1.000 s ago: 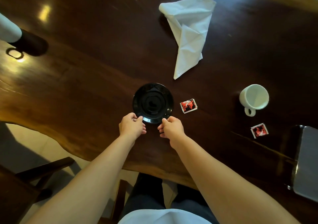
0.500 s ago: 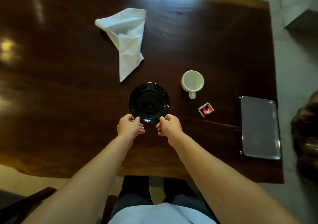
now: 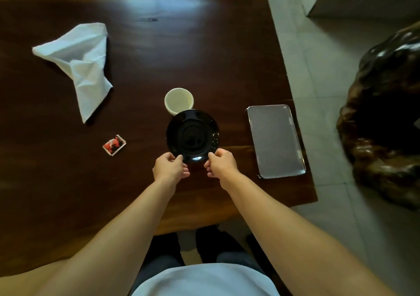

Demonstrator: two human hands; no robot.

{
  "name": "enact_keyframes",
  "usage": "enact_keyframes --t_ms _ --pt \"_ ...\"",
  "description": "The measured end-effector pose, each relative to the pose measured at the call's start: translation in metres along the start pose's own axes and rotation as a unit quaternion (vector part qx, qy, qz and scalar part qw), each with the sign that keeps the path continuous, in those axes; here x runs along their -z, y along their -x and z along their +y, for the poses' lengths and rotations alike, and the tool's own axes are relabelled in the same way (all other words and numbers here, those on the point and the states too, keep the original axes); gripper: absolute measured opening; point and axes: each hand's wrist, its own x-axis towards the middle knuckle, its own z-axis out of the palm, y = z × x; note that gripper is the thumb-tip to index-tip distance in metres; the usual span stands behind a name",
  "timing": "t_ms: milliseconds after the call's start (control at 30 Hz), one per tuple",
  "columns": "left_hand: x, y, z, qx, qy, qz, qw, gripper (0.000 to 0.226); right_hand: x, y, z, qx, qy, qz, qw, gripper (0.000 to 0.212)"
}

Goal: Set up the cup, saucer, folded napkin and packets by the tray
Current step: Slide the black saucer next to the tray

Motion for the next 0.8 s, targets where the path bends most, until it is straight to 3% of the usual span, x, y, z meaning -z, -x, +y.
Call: enact_keyframes --t_ms 800 --pt "-0.088 0.009 -0.019 0.032 -0.021 -0.011 0.999 0.013 0.068 -0.035 0.048 -0.038 -0.005 0.004 0.999 0.017"
